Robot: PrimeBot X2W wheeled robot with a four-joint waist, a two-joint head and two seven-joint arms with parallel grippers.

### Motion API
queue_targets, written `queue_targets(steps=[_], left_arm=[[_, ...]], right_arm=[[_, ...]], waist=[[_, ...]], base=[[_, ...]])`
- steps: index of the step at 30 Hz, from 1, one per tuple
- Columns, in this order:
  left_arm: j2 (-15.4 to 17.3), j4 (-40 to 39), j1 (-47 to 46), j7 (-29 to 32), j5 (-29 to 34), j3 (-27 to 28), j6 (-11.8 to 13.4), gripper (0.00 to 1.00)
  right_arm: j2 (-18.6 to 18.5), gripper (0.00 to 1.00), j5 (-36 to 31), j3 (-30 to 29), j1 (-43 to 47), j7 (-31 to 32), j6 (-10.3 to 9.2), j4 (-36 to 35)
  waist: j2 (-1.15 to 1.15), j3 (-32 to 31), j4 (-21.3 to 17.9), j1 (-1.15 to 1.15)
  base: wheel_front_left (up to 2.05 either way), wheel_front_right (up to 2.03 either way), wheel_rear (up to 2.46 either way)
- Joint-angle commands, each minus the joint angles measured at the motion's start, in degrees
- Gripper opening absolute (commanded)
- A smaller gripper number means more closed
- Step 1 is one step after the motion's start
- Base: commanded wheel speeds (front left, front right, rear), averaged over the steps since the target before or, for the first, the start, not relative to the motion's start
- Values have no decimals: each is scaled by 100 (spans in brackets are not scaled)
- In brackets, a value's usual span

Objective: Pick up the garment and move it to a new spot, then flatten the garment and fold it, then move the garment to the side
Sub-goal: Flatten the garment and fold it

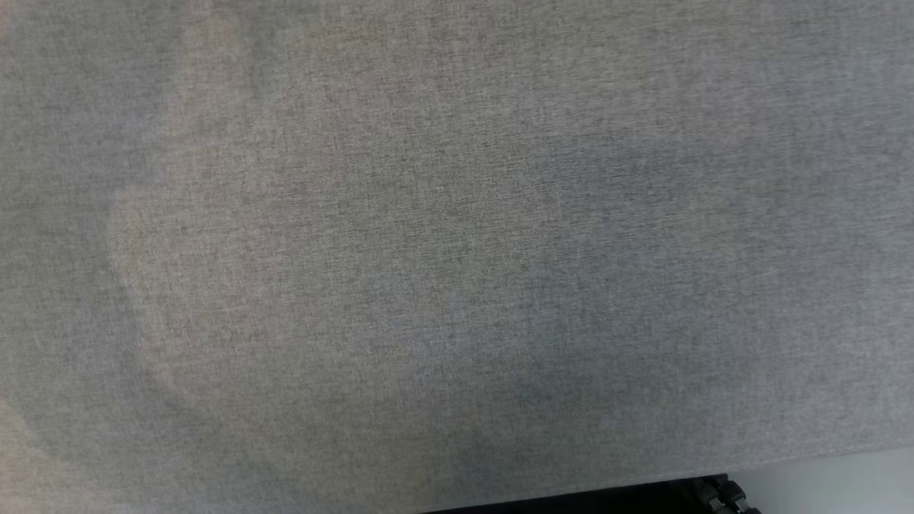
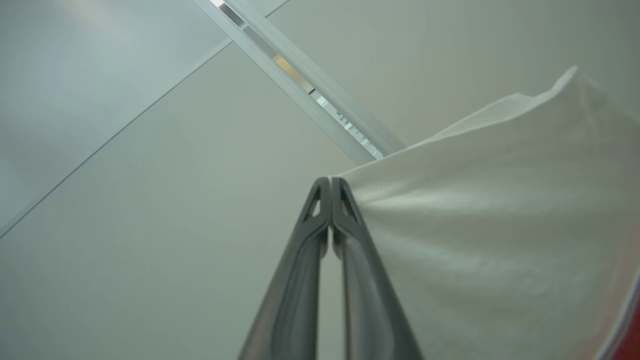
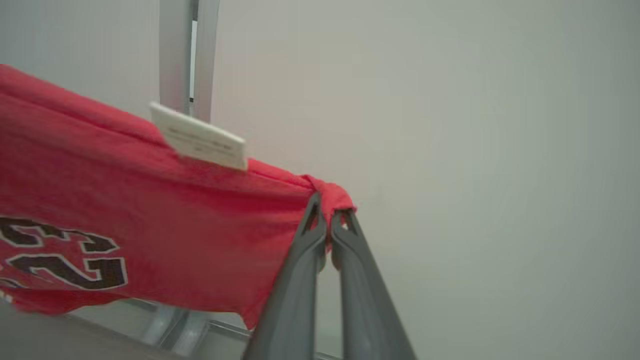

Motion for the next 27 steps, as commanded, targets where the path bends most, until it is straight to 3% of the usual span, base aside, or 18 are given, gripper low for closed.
queue_targets(steps=[1,7,14,21,27], left_arm=[[40,-185,380,1,-97,77,115,0],[78,-1102,2461,2,-251,283,489,0],[223,-2537,5110,1,-326,602,1008,0],[64,-3043,7623,1,-652,679,1041,0],[-381,-2928,9212,1,-804,814,901,0]], right_arm=[[29,0,-34,41,229,-55,-10,59],[-51,0,89,-78,1147,-95,-10,109],[-242,0,118,-1026,3031,-95,-11,-967],[-186,0,22,-1615,5249,-94,-11,-1815],[-16,0,40,-1595,6910,-94,-11,-2268]], waist=[[0,271,303,-1],[0,65,509,-1],[0,-719,545,-1],[0,-1618,456,-1],[0,-2377,345,-1]], base=[[0,0,0],[0,0,0],[0,0,0],[0,0,0],[0,0,0]])
